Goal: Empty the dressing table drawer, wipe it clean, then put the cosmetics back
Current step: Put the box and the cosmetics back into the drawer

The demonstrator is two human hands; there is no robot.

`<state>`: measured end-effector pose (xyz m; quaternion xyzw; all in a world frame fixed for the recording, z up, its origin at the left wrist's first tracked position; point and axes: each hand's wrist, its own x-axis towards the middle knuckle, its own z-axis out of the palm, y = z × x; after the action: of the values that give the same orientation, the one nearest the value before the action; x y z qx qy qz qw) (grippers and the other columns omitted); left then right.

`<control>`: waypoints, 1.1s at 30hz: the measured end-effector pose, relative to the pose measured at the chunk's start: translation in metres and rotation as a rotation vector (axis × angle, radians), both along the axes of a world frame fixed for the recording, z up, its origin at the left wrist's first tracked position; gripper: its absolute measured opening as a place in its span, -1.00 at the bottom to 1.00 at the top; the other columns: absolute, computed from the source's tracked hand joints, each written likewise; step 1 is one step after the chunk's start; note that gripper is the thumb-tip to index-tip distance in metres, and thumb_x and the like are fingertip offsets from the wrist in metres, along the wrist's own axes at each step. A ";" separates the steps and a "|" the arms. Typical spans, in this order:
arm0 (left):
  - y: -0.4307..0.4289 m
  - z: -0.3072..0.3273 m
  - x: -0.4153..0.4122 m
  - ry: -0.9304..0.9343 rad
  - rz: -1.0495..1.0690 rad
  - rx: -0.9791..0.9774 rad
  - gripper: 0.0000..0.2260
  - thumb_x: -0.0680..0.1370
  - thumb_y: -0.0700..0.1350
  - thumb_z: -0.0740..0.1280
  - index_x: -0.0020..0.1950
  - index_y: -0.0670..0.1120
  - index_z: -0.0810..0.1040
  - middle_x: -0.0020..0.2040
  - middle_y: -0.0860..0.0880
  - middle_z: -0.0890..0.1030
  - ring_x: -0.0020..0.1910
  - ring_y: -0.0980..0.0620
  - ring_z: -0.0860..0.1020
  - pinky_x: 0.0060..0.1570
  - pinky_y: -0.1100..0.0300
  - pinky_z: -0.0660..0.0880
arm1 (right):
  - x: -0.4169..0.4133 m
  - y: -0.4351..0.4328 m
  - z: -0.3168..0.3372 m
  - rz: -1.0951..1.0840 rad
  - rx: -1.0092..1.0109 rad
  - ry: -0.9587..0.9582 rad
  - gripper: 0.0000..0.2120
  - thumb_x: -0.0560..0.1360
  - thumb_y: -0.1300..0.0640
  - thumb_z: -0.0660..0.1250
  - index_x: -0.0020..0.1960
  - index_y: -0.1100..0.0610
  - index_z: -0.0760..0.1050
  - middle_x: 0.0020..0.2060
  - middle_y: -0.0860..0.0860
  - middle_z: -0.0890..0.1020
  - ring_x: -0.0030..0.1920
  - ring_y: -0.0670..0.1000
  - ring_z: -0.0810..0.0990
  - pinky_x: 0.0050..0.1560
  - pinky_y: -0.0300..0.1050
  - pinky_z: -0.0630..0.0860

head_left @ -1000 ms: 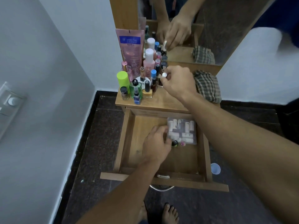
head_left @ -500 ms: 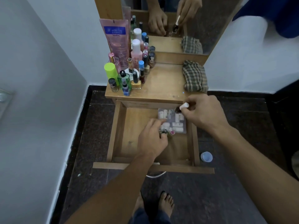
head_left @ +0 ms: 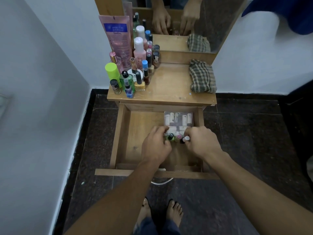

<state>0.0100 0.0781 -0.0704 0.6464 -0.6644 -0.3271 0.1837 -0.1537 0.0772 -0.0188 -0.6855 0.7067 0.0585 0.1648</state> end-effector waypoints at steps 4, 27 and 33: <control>-0.002 -0.001 0.001 0.011 0.008 0.006 -0.54 0.50 -0.24 0.30 0.39 0.01 0.50 0.26 0.06 0.51 0.10 0.01 0.56 0.14 0.07 0.51 | -0.001 -0.002 -0.007 -0.004 -0.024 0.009 -0.86 0.57 0.03 0.36 0.08 0.02 0.63 -0.01 0.08 0.68 0.00 0.17 0.65 -0.07 0.00 0.54; -0.010 0.005 0.015 0.011 0.076 0.034 -0.56 0.53 -0.20 0.29 0.40 0.08 0.47 0.31 0.10 0.46 0.16 0.04 0.56 0.14 0.11 0.55 | 0.095 -0.132 0.089 0.118 -0.362 -0.352 -0.69 0.51 -0.02 0.41 0.24 -0.03 0.59 -0.04 -0.07 0.66 0.03 0.01 0.60 -0.09 -0.06 0.53; -0.009 0.002 0.019 0.003 0.076 0.042 -0.55 0.56 -0.18 0.28 0.43 0.10 0.45 0.33 0.11 0.44 0.20 0.05 0.53 0.17 0.11 0.53 | 0.115 -0.158 0.080 0.157 -0.364 -0.297 -0.78 0.54 -0.01 0.41 0.17 -0.04 0.64 -0.07 -0.02 0.67 0.02 0.12 0.63 -0.07 0.02 0.61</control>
<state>0.0287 0.0688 -0.0679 0.6744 -0.6319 -0.3350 0.1834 -0.0382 -0.0811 0.0611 -0.7579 0.6181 -0.1585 0.1358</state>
